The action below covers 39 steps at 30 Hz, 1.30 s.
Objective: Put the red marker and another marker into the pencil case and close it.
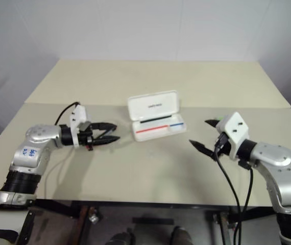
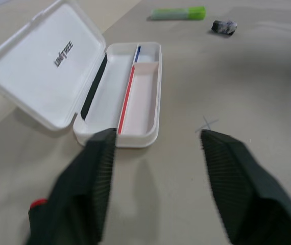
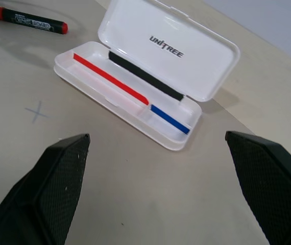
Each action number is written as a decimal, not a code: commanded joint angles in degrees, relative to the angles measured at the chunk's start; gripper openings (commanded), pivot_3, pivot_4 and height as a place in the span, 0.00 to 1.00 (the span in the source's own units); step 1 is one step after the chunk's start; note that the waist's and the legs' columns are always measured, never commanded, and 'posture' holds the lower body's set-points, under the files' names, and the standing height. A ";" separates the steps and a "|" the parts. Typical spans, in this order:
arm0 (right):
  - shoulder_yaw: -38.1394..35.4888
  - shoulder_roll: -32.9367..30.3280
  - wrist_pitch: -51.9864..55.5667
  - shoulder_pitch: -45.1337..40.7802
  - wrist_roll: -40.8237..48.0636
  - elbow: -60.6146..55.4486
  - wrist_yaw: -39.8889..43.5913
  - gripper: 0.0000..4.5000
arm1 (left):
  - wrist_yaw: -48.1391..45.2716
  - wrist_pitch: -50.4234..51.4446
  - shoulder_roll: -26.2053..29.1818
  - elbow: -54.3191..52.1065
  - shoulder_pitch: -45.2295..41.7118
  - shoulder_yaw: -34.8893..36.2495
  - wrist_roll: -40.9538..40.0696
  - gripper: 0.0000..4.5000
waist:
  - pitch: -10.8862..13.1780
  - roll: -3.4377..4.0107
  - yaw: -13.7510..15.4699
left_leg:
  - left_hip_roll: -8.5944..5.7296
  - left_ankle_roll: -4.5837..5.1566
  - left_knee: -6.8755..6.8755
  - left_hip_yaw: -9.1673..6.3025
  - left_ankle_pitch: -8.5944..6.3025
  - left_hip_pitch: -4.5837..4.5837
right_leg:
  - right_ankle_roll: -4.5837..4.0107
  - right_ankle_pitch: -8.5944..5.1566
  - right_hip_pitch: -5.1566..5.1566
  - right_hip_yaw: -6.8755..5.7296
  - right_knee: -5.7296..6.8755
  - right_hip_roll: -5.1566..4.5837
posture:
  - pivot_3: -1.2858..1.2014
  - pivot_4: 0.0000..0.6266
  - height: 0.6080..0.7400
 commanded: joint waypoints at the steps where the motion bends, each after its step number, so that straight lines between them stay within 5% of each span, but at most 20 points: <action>1: 0.34 0.45 -0.26 -2.15 0.86 -1.68 -0.07 1.00 | -0.08 -2.69 -1.30 2.07 -3.40 -1.90 2.50 0.51 | 0.00 0.00 -0.01 | 0.00 0.00 0.03 0.00 0.00 0.00 | 0.00 0.01 0.00 0.00 0.00 0.01 | 0.52 0.24 1.00; 17: 1.02 2.57 0.51 -2.57 1.04 -3.23 -1.63 1.00 | -2.55 -9.41 -11.47 21.23 -16.58 -14.01 15.29 0.51 | 0.01 -0.03 -0.19 | -0.01 0.17 0.43 0.11 -0.18 -0.16 | 0.14 0.10 0.01 0.08 0.00 0.05 | 0.52 0.24 1.00; 39: -3.18 3.32 4.43 2.89 3.66 -10.44 -7.51 1.00 | 1.75 -14.04 -18.95 42.45 -25.93 -16.23 24.45 0.51 | 0.05 -0.08 -0.35 | -0.02 0.45 0.52 0.23 -0.33 -0.19 | 0.24 0.15 0.00 0.18 -0.02 0.06 | 0.52 0.24 1.00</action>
